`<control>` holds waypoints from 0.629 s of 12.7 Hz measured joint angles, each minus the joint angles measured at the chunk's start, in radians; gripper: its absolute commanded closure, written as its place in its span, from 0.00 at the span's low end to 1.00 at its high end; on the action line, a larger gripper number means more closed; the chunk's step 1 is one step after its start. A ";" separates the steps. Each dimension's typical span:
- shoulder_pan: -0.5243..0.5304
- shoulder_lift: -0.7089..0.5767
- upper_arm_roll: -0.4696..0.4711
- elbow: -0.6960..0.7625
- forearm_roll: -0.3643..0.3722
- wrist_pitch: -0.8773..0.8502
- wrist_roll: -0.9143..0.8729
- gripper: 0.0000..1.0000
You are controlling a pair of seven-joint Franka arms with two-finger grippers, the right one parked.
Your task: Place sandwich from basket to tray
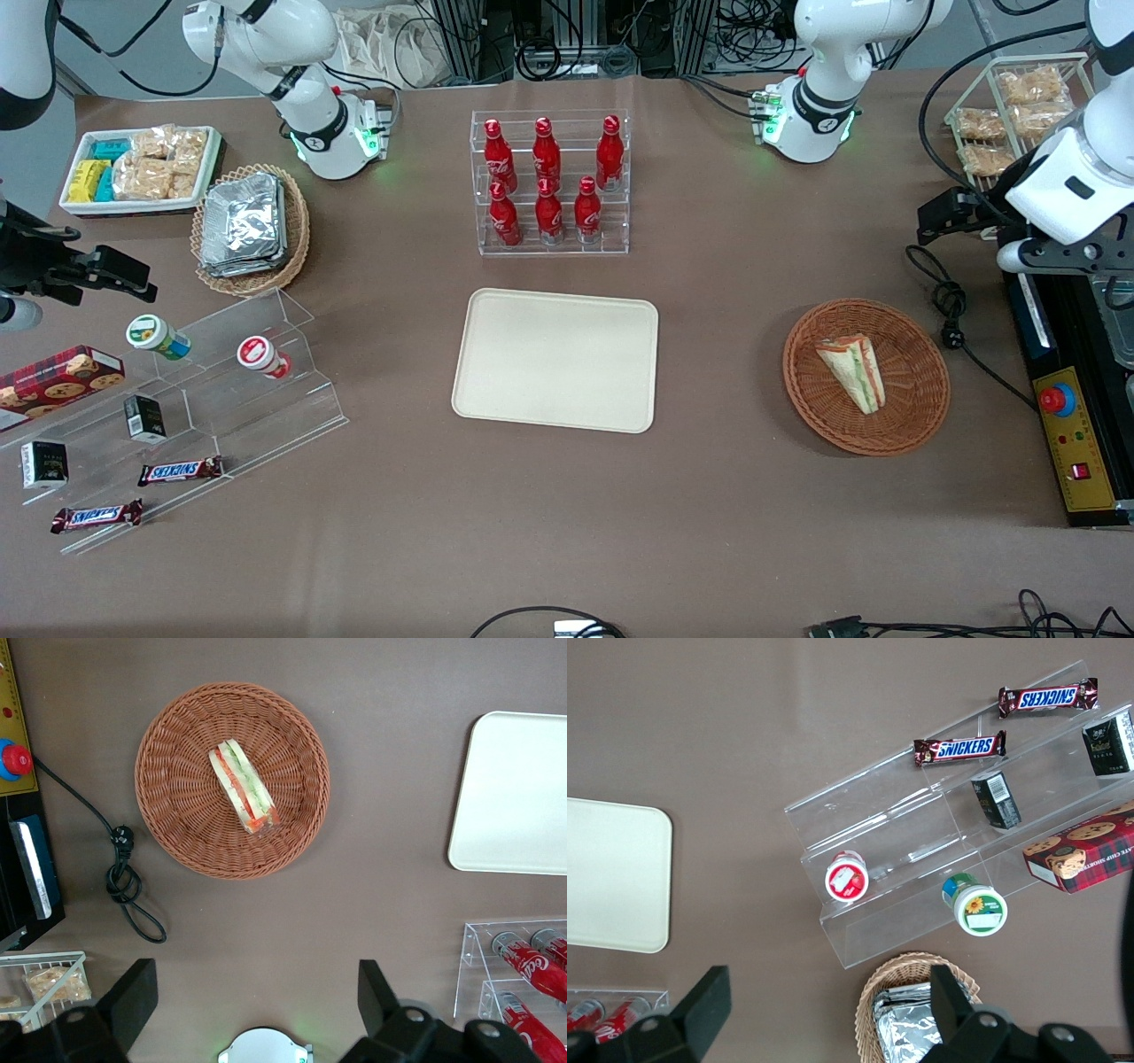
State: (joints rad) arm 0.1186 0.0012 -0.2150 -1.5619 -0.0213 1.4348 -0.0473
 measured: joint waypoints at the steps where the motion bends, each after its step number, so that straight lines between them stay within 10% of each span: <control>1: 0.000 0.003 0.000 0.000 0.000 0.000 0.000 0.00; 8: 0.000 0.020 0.000 0.000 0.000 0.000 0.000 0.00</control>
State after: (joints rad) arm 0.1186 0.0207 -0.2150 -1.5614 -0.0213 1.4348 -0.0470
